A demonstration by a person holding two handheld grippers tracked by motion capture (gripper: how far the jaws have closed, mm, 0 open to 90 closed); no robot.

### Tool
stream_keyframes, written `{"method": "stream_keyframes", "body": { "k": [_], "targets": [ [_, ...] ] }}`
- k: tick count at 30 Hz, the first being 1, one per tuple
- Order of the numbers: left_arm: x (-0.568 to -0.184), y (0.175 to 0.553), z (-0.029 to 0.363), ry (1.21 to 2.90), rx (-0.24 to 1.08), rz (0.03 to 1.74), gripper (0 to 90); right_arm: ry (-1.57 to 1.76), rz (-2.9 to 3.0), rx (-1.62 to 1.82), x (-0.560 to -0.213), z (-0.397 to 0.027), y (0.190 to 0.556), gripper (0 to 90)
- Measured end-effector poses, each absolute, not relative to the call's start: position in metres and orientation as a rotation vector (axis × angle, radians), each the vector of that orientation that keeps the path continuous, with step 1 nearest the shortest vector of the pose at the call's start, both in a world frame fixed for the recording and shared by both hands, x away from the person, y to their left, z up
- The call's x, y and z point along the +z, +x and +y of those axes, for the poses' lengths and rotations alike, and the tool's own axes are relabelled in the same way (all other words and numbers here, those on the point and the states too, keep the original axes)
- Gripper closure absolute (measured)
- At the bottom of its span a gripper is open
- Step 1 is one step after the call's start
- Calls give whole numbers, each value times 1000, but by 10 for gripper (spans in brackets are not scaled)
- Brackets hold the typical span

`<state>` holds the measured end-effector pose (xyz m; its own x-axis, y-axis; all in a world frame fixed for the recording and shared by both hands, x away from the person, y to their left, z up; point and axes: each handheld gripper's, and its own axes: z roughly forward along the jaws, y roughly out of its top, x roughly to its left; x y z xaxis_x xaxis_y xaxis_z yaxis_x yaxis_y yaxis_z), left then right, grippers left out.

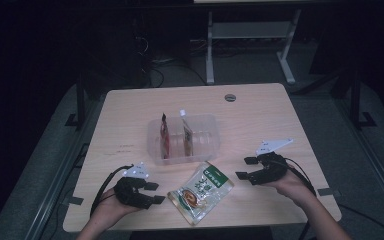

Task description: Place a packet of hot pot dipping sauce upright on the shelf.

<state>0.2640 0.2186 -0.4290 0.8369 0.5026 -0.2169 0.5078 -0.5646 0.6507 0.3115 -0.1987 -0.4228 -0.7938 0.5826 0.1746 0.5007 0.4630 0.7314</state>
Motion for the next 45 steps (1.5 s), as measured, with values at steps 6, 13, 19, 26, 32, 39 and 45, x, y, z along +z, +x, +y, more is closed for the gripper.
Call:
{"method": "stream_keyframes", "body": {
  "k": [6, 13, 19, 26, 32, 39, 45],
  "targets": [
    [-425, 258, 199, 2284, -44, 646, 705, 1000, 2605, 1238, -431, -211, 304, 317],
    [-426, 250, 171, 2310, -80, 541, 896, 1014, 2585, 1255, -430, -213, 303, 310],
    [-438, 242, 141, 2358, -127, 478, 895, 1020, 2598, 1241, -435, -210, 304, 305],
    [-453, 246, 130, 2419, -156, 487, 892, 1011, 2603, 1218, -437, -208, 305, 303],
    [-454, 252, 138, 2400, -169, 531, 893, 1004, 2609, 1197, -440, -208, 305, 302],
    [-453, 258, 147, 2412, -167, 562, 895, 991, 2629, 1181, -442, -203, 305, 308],
    [-452, 262, 154, 2413, -154, 602, 895, 1019, 2642, 1211, -443, -196, 309, 429]
  ]
}}
